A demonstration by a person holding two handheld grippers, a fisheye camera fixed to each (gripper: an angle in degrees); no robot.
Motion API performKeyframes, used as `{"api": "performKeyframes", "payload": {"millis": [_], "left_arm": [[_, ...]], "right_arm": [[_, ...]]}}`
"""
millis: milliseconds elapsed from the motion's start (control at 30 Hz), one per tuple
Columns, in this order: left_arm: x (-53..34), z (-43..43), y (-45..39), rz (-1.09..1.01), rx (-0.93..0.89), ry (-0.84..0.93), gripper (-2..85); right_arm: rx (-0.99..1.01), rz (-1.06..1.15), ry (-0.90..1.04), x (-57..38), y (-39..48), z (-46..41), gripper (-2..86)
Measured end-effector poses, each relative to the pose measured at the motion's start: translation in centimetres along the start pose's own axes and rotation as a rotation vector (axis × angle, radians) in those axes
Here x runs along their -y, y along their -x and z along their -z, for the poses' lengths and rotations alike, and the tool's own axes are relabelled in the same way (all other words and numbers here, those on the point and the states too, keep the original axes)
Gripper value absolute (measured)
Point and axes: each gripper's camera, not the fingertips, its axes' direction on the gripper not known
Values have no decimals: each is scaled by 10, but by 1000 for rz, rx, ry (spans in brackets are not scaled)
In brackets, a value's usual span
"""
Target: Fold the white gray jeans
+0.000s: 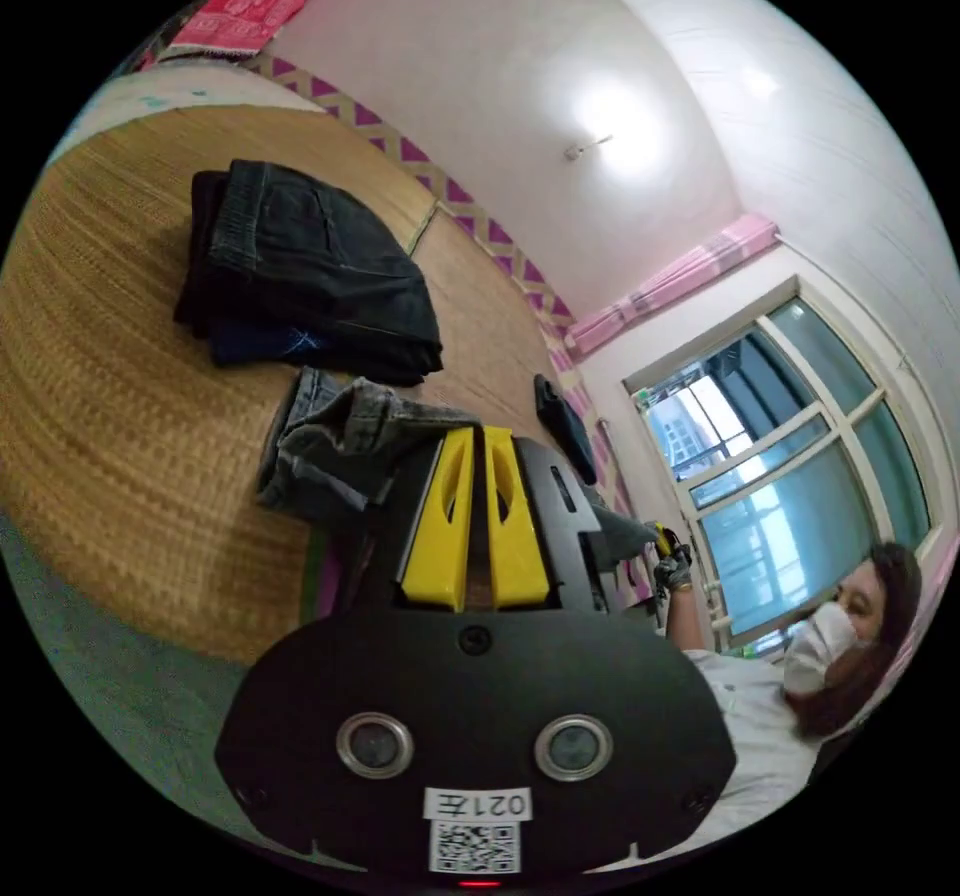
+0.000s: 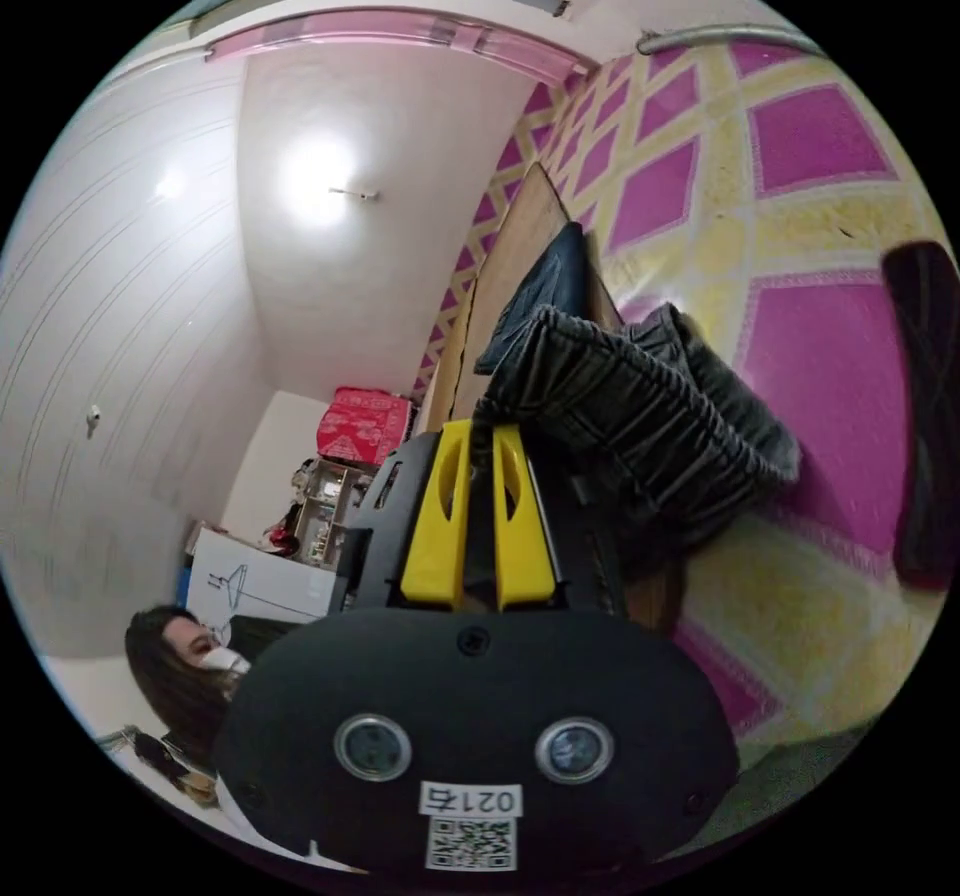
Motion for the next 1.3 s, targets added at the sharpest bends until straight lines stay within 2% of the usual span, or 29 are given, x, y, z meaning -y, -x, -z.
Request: {"api": "performKeyframes", "payload": {"millis": [100,200,300,367,500,667,833,933,1067,1133,1300], "left_arm": [[38,-65,26,86,66,55,24],[50,-109,66,187,150,109,67],[40,-113,80,204,115,95,66],[30,-104,73,148,124,60,59],[12,-91,63,80,229,-3,70],[18,-122,76,94,263,19,78],[30,-150,85,87,229,30,5],[33,-159,84,56,212,40,-6],[36,-157,64,3,203,32,-9],[37,-152,49,-33,210,29,-9],[27,-164,50,-8,301,84,-10]], "right_arm": [[-63,-19,12,45,-19,-61,67],[-228,-3,11,70,-33,-103,84],[-291,81,32,67,-19,-122,81],[-280,181,114,55,1,-138,77],[-276,442,342,-4,61,-199,71],[-228,741,614,-97,120,-295,71],[-300,1072,821,-202,155,-376,87],[-328,1169,894,-241,157,-395,88],[-419,1284,930,-276,155,-407,39],[-558,1344,906,-290,150,-414,0],[-516,1292,790,-286,163,-392,-9]]}}
